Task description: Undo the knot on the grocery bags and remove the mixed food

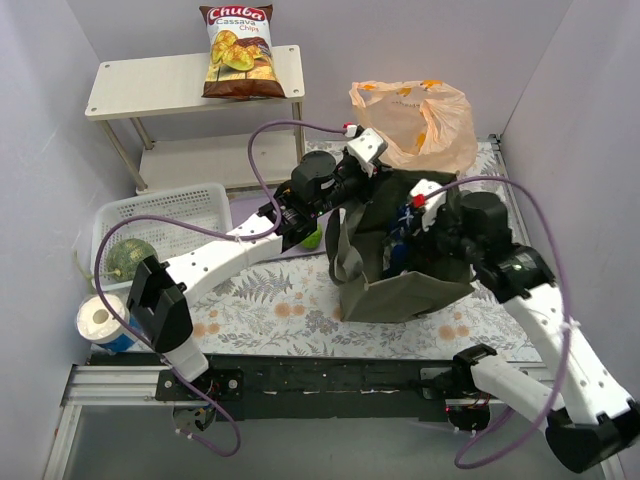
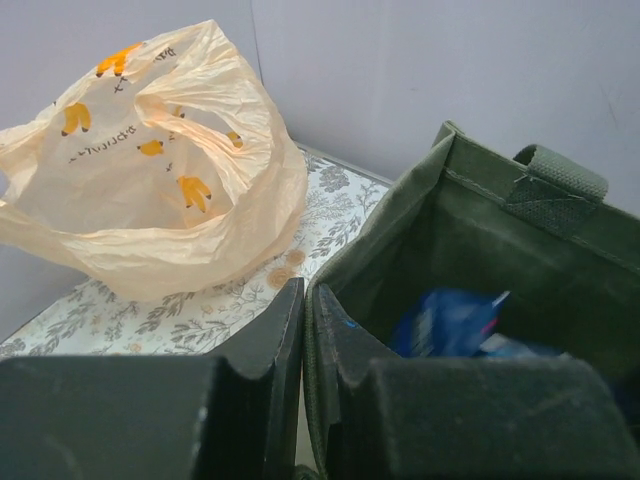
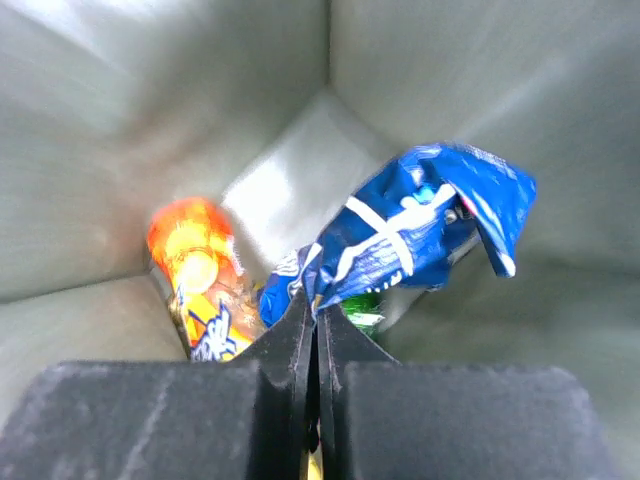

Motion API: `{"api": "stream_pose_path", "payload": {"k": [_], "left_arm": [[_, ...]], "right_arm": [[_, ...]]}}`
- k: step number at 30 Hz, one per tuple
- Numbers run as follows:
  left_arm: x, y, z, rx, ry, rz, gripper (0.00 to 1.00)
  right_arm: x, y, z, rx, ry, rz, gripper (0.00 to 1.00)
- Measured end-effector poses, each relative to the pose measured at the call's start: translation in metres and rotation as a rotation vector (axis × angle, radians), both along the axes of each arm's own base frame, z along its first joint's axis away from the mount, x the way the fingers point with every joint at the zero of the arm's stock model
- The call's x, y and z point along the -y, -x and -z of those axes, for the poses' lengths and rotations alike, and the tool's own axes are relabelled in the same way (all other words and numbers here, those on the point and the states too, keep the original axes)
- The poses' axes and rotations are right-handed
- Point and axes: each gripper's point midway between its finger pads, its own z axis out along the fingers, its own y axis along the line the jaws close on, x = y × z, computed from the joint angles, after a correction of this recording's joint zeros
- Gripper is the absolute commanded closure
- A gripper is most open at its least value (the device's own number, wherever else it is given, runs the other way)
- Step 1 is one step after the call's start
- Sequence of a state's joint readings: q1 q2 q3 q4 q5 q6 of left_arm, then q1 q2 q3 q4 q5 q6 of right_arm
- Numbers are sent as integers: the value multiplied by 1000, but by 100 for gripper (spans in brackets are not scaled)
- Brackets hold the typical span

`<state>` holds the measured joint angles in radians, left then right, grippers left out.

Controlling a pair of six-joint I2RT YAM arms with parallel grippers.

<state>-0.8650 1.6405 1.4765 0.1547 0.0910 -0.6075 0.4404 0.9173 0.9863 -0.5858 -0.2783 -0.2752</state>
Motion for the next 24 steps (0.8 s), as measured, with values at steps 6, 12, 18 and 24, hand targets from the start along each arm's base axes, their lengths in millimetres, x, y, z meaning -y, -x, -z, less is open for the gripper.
{"api": "stream_pose_path", "payload": {"k": [6,12,18,24], "left_arm": [[-2,-22,13,-30,18,10,89],[-9,-53,-3,-10,36,16,15],[-31,-70,-47,85,30,-34,2],[-56,-47,-44,167,-68,10,2]], "right_arm": [[15,14,-150,378,-66,-25,99],[20,-21,-217,545,-113,100,99],[9,-98,-213,510,-172,279,99],[13,-143,-231,467,-282,439,99]]}}
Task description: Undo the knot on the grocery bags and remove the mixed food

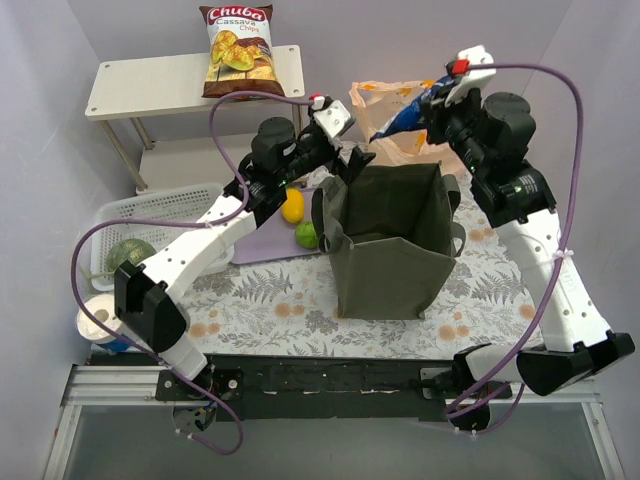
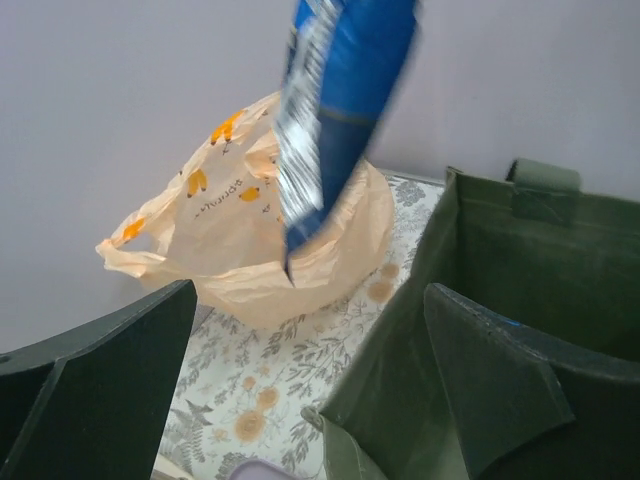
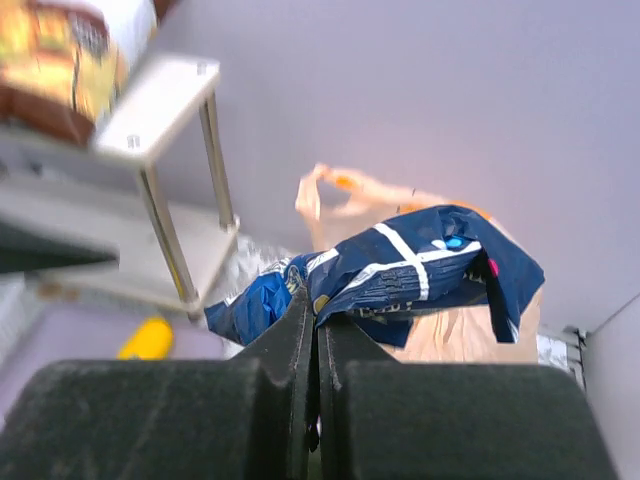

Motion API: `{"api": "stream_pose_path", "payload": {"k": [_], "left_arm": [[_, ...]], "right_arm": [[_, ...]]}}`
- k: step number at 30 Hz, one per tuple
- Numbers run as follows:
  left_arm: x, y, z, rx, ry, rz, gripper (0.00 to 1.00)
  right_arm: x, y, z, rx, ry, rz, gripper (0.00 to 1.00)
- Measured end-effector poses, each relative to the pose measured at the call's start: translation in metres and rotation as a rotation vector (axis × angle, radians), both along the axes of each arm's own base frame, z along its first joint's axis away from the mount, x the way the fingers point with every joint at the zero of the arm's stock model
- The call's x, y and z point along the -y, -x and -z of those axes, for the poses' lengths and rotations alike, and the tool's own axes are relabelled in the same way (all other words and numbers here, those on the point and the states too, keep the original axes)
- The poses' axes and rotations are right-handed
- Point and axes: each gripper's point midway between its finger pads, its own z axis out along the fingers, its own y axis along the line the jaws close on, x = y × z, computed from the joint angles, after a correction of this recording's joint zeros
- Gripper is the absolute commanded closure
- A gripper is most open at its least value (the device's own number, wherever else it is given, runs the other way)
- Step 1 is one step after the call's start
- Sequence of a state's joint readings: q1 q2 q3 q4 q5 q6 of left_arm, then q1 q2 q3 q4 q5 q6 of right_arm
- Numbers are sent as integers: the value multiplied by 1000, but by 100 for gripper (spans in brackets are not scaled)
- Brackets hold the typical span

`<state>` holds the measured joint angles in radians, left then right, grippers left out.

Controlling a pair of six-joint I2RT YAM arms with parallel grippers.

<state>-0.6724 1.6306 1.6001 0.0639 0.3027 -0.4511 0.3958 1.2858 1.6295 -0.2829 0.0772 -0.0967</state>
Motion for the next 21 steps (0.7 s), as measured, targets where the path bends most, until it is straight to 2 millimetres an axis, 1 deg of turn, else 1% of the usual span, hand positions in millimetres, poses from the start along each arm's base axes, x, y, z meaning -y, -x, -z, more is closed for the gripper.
{"api": "stream_pose_path", "payload": {"k": [1,3,5,7,9,10,12,13,15,17,20,21], "left_arm": [[-2,7,-1,32,-14,17,2],[-4,20,-4,94,-30,46,2],[-2,27,-11,153,-31,69,2],[3,32,-24,219,-17,77,2],[5,35,-35,274,5,68,2],[6,35,-41,305,21,61,2],[8,38,-49,360,41,51,2],[10,39,-52,382,45,50,2],[14,40,-57,421,54,45,2],[18,38,-61,450,60,34,2],[26,34,-60,482,49,17,7],[28,33,-59,487,43,11,16]], "right_arm": [[3,-3,-15,16,-38,18,99],[7,-4,-39,49,-98,39,99],[12,1,-59,78,-142,50,99],[16,7,-79,112,-167,51,99],[17,12,-92,141,-180,46,99],[18,13,-94,148,-183,45,99],[17,13,-94,153,-190,44,99],[17,12,-91,145,-192,44,99],[15,8,-80,120,-197,45,99],[10,4,-65,80,-209,36,99],[-1,0,-42,3,-237,-1,99],[-5,0,-36,-20,-247,-18,99]]}}
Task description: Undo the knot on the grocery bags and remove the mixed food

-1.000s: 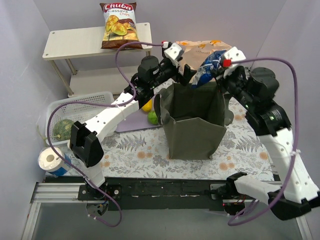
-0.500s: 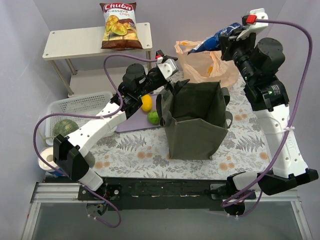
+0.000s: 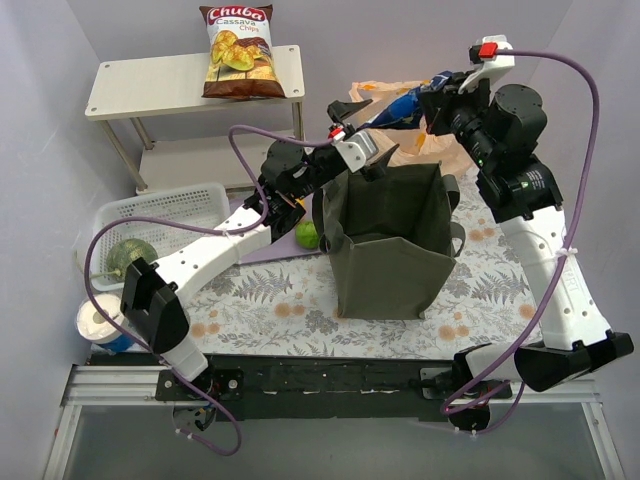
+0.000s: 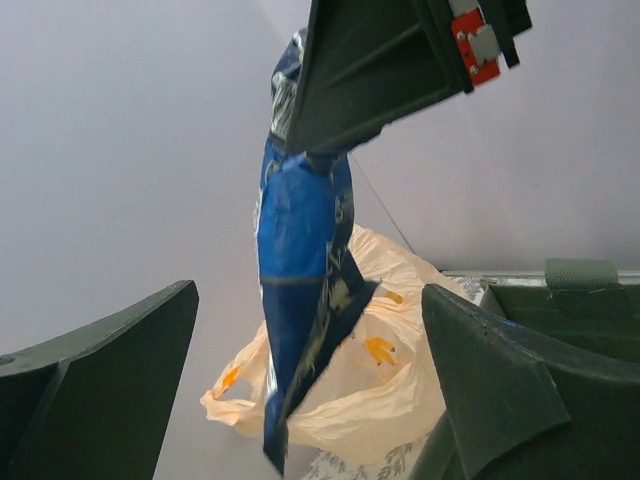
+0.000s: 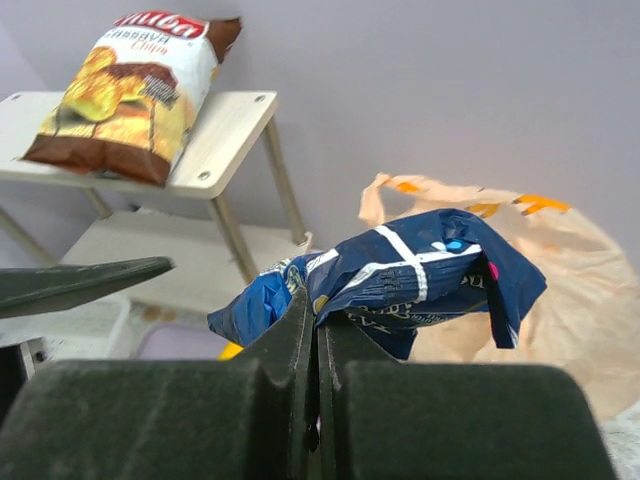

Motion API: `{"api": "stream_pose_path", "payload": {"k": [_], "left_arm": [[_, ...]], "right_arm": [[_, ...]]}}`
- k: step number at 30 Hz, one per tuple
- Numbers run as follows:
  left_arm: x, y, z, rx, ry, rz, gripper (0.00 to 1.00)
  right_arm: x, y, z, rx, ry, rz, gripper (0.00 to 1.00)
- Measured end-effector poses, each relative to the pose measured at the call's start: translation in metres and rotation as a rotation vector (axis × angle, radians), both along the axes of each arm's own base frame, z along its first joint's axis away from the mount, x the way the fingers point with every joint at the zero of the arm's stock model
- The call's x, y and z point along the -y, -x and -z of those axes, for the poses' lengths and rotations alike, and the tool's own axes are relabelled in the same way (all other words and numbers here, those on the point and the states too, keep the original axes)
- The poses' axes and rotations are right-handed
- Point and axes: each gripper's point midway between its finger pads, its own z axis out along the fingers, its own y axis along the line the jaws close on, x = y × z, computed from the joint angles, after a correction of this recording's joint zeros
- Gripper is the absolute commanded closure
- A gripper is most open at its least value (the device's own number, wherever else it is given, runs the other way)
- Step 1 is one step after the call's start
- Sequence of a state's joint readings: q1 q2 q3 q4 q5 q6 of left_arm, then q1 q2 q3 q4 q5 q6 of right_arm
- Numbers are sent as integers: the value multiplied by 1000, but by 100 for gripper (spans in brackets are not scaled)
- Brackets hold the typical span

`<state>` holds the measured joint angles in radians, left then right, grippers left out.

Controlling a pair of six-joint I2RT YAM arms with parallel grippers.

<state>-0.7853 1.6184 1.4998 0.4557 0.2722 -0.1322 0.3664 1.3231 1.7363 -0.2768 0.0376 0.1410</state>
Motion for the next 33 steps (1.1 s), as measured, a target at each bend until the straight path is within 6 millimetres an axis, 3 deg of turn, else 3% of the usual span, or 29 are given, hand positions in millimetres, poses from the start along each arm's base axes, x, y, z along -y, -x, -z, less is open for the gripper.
{"api": "stream_pose_path", "payload": {"k": [6,7,10,14,20,21,22,23,25,28,30,33], "left_arm": [[10,-6,7,7,-31,-4,54],[11,-5,8,7,-37,-2,71],[13,-4,11,-7,-40,13,89],[15,-1,12,-18,-38,29,100],[15,-1,12,-21,-35,29,100],[15,-1,12,-21,-35,30,100],[14,-2,12,-22,-34,29,100],[14,-2,12,-25,-32,29,100],[13,-5,12,-45,-21,25,100],[9,-21,8,-116,17,1,100],[2,-39,-3,-175,63,-17,100],[-22,-71,-27,-246,146,-52,100]], "right_arm": [[-22,14,31,-77,-35,-132,99],[-24,17,37,-91,-37,-147,99],[-27,20,39,-93,-42,-172,99],[-28,23,34,-69,-45,-183,99],[-31,25,31,-52,-33,-208,96],[-31,26,30,-49,-32,-215,86],[-32,26,30,-48,-32,-220,51],[-32,27,30,-49,-34,-224,30],[-34,29,28,-47,-38,-241,2],[-34,34,9,1,-33,-259,2],[-30,39,-15,64,-31,-255,2],[-12,47,-61,214,-19,-199,2]]}}
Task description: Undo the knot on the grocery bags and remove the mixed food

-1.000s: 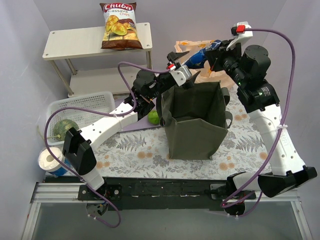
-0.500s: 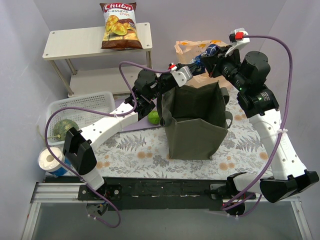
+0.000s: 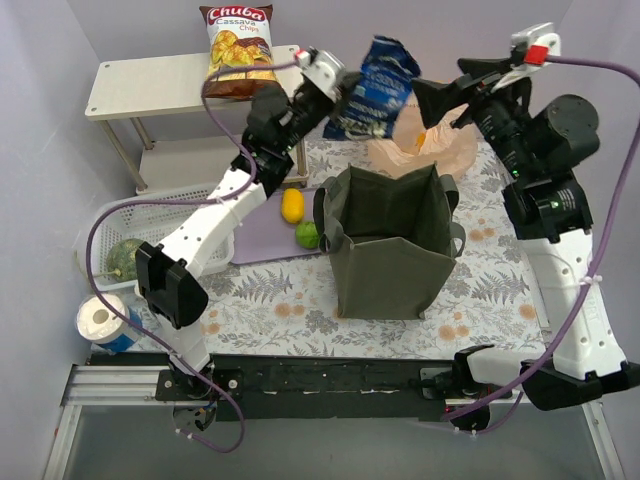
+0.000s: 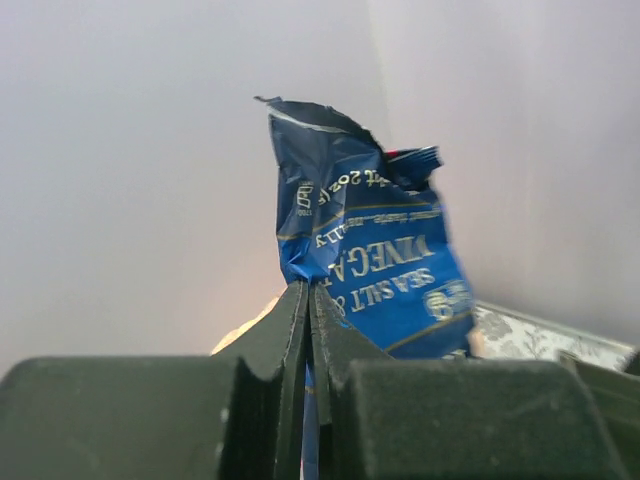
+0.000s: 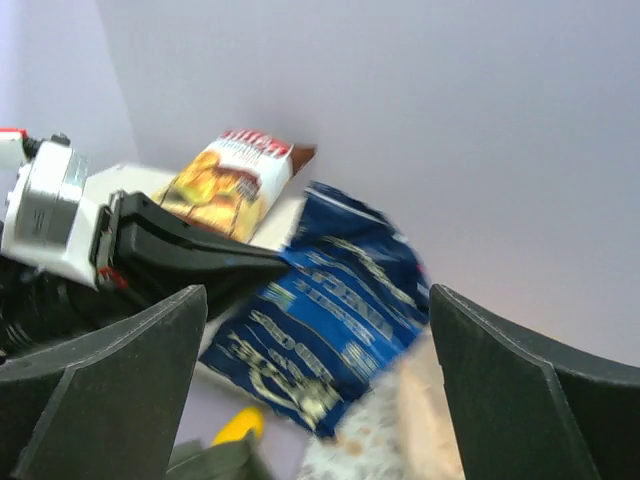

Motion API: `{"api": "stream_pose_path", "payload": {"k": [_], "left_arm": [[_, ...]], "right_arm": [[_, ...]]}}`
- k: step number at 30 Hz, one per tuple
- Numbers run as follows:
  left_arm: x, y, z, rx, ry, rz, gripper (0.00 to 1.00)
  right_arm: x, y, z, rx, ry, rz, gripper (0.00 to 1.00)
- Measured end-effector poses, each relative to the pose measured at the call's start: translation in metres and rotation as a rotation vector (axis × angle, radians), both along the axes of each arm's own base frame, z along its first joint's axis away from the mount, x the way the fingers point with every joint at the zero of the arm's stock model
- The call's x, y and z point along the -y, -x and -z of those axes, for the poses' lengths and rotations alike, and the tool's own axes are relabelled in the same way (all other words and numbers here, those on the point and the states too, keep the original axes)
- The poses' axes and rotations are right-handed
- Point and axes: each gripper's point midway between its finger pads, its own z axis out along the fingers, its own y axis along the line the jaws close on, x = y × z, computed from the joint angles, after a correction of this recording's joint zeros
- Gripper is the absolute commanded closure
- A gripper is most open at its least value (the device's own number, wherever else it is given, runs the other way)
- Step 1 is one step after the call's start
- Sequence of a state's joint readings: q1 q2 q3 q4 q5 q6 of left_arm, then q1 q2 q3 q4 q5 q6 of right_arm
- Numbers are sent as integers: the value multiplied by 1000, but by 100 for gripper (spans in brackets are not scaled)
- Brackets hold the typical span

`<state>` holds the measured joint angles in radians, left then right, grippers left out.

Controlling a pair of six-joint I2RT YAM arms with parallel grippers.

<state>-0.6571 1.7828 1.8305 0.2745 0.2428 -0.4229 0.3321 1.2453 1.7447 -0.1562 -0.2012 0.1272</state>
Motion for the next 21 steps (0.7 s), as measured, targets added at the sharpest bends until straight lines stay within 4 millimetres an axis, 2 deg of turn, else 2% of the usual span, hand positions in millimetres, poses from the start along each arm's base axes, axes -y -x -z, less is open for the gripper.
{"api": "stream_pose_path", "payload": {"k": [1,4,7,10,13,15,18,21], "left_arm": [[-7,-5,-11,-21,31,-1,100],[-53,-33,-31,-51,83,-64,100],[-92,-49,-48,-58,124,-110,100],[-117,-57,-57,-62,137,-135,100],[-136,-61,-65,-53,139,-160,100],[-152,-65,-72,-37,141,-183,100],[-177,-72,-79,-12,141,-231,100],[-208,-79,-84,6,138,-293,100]], "right_arm": [[8,4,-14,55,-5,31,2],[34,18,-42,204,2,151,2],[60,21,-50,283,9,294,2],[78,17,-50,315,19,400,2],[85,5,-33,305,55,459,2],[81,-8,-11,269,100,462,3],[69,-20,21,226,186,412,2],[49,-18,48,216,271,302,2]]}}
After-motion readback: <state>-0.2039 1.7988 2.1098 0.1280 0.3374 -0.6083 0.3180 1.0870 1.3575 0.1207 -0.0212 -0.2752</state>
